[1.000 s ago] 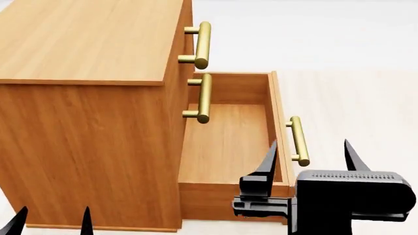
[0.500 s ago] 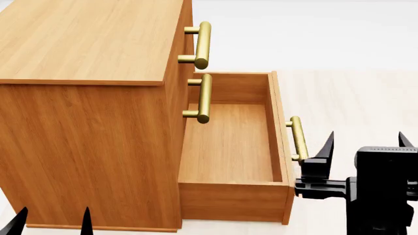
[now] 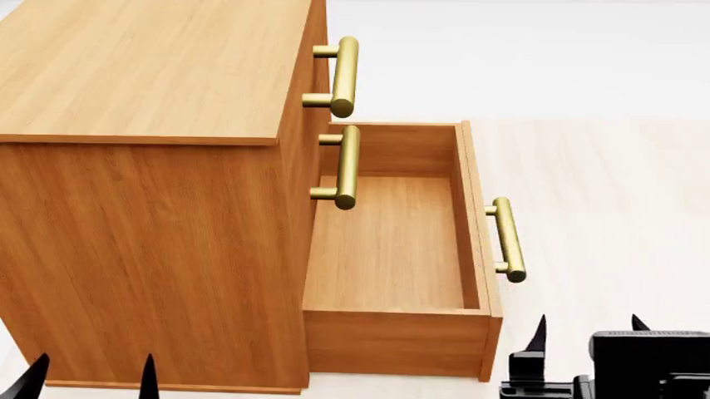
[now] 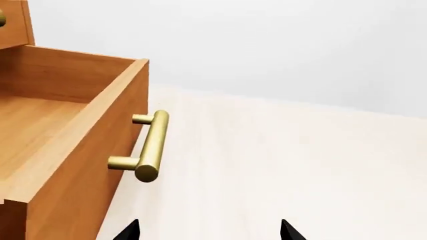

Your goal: Close the bottom drawer of the cabinet.

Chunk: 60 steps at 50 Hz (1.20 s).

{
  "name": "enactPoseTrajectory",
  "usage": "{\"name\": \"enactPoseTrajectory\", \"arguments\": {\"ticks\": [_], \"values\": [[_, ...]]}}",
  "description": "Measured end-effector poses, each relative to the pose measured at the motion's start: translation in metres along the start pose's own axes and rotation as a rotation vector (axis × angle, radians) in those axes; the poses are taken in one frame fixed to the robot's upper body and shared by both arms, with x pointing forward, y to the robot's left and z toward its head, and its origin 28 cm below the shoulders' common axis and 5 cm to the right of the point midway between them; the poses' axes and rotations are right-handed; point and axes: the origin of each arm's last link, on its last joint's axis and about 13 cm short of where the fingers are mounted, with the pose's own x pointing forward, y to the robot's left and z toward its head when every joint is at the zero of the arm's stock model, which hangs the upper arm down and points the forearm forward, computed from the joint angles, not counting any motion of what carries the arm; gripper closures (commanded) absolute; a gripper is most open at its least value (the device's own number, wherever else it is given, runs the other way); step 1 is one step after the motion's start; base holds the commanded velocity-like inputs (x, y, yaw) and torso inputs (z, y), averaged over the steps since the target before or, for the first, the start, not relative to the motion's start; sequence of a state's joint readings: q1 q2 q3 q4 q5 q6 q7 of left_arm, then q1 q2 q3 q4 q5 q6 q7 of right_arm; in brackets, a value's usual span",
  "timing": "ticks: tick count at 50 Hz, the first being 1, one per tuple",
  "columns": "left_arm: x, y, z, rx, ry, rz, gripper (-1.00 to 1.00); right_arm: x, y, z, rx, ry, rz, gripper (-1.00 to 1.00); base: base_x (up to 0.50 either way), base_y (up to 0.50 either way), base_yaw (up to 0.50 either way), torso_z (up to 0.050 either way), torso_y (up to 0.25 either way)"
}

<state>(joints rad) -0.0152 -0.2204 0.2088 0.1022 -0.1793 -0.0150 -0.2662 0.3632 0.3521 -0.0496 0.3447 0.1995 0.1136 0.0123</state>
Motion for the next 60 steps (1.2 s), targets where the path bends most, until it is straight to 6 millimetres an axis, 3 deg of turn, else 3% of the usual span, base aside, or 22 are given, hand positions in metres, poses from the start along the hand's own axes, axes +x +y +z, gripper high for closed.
{"name": "enactPoseTrajectory", "arguments": {"ticks": [14, 60], "values": [[-0.001, 0.0, 0.0, 0.0, -0.002, -0.004, -1.0, 0.001, 0.01, -0.025, 0.016, 0.032, 0.098, -1.0, 0.0, 0.0, 0.0, 0.0, 0.0], [-0.002, -0.001, 0.0, -0.003, -0.005, -0.009, -1.0, 0.022, 0.038, -0.017, -0.026, 0.032, 0.215, -1.0, 0.0, 0.0, 0.0, 0.0, 0.0]]}}
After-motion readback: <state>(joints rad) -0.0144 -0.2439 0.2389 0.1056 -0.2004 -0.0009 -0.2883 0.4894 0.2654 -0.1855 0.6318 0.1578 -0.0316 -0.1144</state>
